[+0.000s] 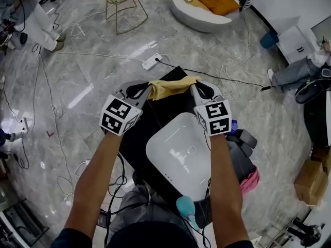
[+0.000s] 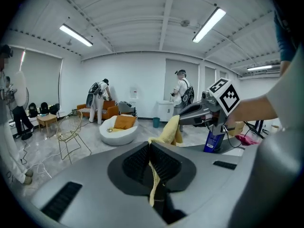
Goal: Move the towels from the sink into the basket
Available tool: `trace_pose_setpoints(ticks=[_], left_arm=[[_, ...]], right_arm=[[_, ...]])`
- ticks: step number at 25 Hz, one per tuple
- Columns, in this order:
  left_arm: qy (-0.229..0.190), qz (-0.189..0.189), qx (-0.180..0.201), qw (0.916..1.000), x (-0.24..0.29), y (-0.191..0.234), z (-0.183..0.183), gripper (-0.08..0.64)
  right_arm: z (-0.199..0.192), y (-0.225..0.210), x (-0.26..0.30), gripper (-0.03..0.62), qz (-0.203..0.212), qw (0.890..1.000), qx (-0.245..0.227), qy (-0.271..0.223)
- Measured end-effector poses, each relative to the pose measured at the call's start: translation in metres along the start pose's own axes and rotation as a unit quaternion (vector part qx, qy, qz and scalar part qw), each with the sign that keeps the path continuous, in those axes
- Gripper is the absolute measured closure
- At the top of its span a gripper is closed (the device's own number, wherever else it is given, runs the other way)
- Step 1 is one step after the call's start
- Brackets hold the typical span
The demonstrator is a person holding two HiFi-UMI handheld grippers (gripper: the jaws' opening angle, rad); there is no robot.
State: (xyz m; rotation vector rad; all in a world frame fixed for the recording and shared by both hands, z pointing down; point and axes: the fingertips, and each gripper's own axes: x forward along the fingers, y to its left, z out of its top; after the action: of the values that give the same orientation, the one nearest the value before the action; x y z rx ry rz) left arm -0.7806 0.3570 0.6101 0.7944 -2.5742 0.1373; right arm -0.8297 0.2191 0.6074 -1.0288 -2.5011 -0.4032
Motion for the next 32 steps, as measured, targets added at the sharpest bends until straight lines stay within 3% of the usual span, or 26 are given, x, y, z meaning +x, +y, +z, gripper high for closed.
trace_pose_setpoints(ticks=[16, 32], left_arm=[[-0.068, -0.002, 0.060, 0.9959, -0.121, -0.027, 0.097, 0.546], [-0.151, -0.011, 0.110, 0.9824, -0.239, -0.070, 0.187, 0.546]], right_arm=[[0.117, 0.037, -0.107, 0.571, -0.038, 0.996, -0.018, -0.078], [0.209, 0.078, -0.231, 0.571, -0.090, 0.985, -0.056, -0.135]])
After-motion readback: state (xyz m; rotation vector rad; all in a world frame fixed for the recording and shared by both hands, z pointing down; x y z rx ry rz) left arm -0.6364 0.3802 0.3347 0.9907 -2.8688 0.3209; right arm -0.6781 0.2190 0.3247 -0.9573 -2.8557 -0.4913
